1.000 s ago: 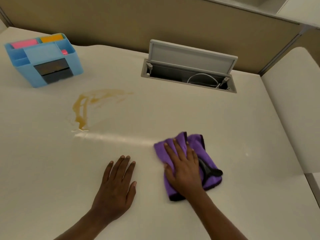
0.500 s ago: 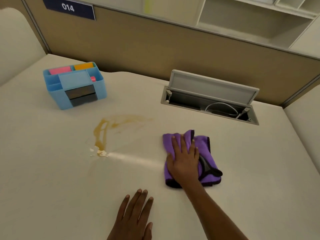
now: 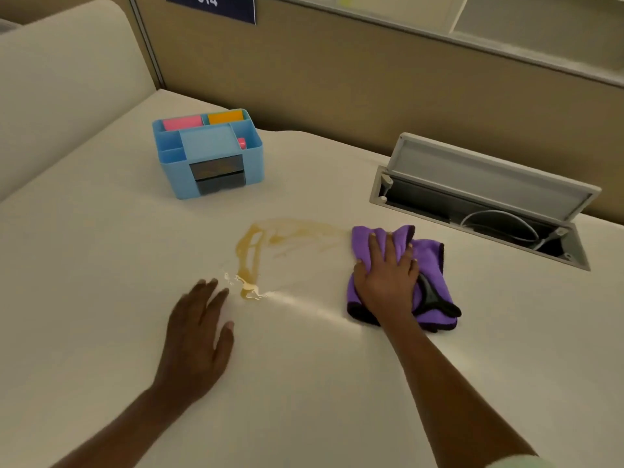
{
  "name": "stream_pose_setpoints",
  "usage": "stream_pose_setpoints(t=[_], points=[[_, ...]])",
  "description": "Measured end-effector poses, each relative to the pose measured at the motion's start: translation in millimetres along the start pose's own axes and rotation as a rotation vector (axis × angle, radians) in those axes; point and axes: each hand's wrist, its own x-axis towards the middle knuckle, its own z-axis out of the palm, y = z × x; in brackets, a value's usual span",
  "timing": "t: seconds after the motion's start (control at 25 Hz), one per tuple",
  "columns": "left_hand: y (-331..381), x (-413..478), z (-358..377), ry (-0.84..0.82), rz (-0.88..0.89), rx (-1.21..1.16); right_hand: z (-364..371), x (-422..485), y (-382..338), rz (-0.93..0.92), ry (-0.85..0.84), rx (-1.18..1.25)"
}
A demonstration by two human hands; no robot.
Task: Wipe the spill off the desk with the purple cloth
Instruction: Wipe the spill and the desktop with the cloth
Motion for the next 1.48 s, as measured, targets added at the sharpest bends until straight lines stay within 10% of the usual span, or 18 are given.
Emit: stream_pose_setpoints(t=[0.16,0.4,0.64,0.92,1.12,1.48], points=[[-54.1,37.1,-3.4,0.017,-0.102,0.108,19.4,-87.4,15.8,-0.314,-0.057,0.003],[-57.8,38.2,1.2,-0.017,-0.100,0.100,-10.7,49.7,-24.0,0.044,-0.005,-0.038],[-59.9,37.0,1.6,0.003,-0.097,0.108,25.3,-69.0,-32.9,-0.412,-0.064,0.027],[-62.7,37.5,7.3,0.010,-0.113,0.094,-4.0,79.2,-70.4,-0.131,0.026,0.022],[-64.2,37.2,6.7,0.018,-0.111,0.065,25.2,-25.5,-69.4,-0.438,-0.010,0.057],[-64.0,38.3,6.9,-0.008,-0.104,0.105,-8.1,92.3,-55.4,0.072,-0.063,-0.045]])
